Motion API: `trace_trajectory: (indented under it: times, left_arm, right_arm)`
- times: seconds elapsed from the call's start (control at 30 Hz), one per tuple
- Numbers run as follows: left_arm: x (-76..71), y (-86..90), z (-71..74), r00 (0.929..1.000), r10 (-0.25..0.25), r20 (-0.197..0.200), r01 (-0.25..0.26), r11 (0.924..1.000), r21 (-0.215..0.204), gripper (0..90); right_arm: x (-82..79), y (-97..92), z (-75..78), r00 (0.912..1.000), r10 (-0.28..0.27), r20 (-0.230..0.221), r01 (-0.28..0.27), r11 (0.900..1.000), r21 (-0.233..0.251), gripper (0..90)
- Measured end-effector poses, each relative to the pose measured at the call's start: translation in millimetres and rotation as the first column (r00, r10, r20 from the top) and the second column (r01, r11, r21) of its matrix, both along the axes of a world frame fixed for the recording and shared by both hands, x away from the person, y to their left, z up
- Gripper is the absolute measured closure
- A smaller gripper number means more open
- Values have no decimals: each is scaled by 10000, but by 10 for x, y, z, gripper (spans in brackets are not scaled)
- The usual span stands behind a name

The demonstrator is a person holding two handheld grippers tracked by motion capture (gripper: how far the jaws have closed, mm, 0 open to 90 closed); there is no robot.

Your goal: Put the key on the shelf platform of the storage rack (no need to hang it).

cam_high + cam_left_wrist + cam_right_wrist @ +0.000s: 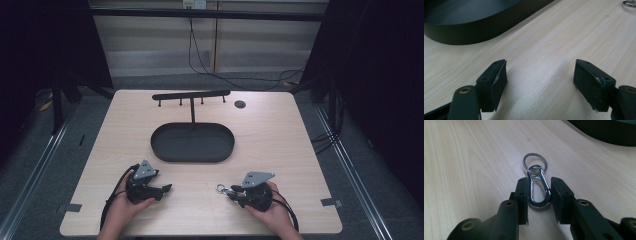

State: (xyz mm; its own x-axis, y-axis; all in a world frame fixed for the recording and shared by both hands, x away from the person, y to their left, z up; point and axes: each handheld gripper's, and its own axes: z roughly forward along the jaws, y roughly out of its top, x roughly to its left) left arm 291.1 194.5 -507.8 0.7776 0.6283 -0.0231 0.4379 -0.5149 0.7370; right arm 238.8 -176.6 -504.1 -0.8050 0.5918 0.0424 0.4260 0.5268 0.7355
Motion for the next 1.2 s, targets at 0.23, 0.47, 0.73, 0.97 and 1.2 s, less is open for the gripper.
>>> trace_trajectory:
  times: [0.23, 0.47, 0.73, 0.97, 1.2]
  left_arm:
    - [-1, 0, 0, 10000, 2, -1, -2, 10000, -5, 268]
    - [0, 0, 0, 10000, -1, -1, 1, 10000, -2, 268]
    - [0, 0, 0, 10000, 2, -1, -2, 10000, 0, 268]
    - [0, 0, 0, 10000, 1, 0, -1, 10000, 1, 267]
    - [0, 0, 0, 10000, 2, -1, -2, 10000, 1, 268]
  right_arm:
    - [17, -37, 21, 9998, -169, -94, 171, 9998, 143, 749]
    - [72, -132, 79, 9993, -283, -258, 295, 9984, 487, 850]
    - [49, -134, 86, 9997, -181, -178, 190, 9986, 488, 857]
    - [47, -157, 107, 9994, -318, -156, 326, 9980, 549, 865]
    - [72, -175, 154, 9991, -406, -138, 415, 9964, 738, 867]
